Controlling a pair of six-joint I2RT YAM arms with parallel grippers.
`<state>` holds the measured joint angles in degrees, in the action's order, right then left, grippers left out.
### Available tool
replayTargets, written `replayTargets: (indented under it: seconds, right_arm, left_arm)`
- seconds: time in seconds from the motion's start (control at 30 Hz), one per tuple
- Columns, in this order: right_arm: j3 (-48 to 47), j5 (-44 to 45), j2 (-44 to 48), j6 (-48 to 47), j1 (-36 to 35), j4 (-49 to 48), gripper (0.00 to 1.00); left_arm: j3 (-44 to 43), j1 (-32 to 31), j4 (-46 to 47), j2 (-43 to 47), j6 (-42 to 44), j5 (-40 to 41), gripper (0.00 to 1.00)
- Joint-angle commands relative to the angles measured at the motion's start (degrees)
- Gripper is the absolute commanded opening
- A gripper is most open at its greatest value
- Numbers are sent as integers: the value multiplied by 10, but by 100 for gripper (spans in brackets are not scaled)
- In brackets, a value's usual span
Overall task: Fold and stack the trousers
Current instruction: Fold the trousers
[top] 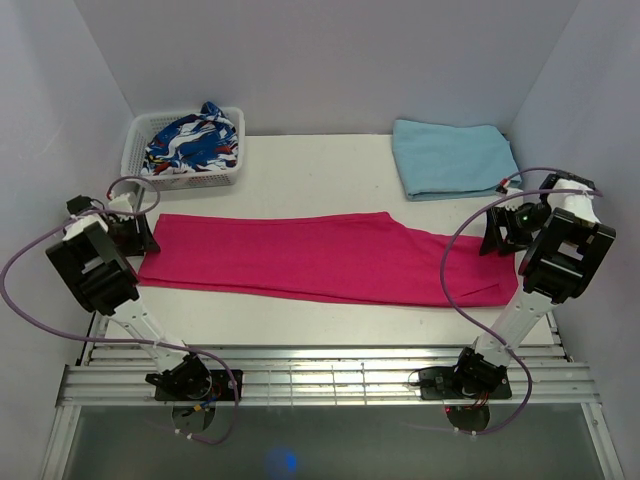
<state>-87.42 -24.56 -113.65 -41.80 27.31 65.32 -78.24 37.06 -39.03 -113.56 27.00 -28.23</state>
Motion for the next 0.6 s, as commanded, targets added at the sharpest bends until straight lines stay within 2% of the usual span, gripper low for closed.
replayTargets:
  seconds: [0.0,0.23,0.33,0.37,0.57]
  right_arm:
    - [-59,-29,13,-3,-1,35,77]
    - [-115,-30,10,-2,-1,60,78]
    - [-115,-18,14,-6,0,60,78]
    - [-115,-15,16,-9,2,59,79]
    - [-106,-7,22,-22,25,60,88]
  left_arm:
    - [58,-14,-35,-6,-11,29,64]
    - [72,-18,-45,-3,-41,17,39]
    - [55,-17,-44,-1,-52,19,16]
    - [36,-16,-45,2,-60,20,2]
    - [-74,6,-80,4,-73,34,0]
